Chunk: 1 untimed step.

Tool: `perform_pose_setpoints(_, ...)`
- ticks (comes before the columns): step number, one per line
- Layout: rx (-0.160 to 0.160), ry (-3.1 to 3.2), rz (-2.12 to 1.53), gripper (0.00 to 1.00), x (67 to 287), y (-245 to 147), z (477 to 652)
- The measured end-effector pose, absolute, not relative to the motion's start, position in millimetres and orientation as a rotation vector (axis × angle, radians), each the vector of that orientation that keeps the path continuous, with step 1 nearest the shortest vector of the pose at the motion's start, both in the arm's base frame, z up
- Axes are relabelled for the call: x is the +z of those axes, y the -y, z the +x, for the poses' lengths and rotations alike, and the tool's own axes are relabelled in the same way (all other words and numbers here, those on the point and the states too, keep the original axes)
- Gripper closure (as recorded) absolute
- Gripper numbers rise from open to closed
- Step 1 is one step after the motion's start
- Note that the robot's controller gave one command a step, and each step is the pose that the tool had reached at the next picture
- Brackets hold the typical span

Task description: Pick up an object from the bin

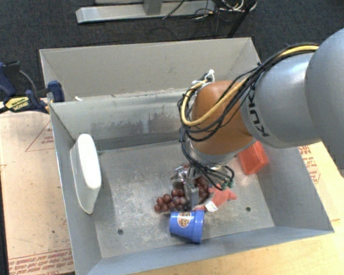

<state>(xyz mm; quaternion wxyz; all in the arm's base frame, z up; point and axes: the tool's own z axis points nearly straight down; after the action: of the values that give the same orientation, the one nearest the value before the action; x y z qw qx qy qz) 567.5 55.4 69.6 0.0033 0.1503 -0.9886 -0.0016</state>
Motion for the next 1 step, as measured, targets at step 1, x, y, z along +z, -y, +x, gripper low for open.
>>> perform_pose_setpoints(1, -0.007, 3.102, 0.467, 1.0, 166.3, -42.9, 582.8)
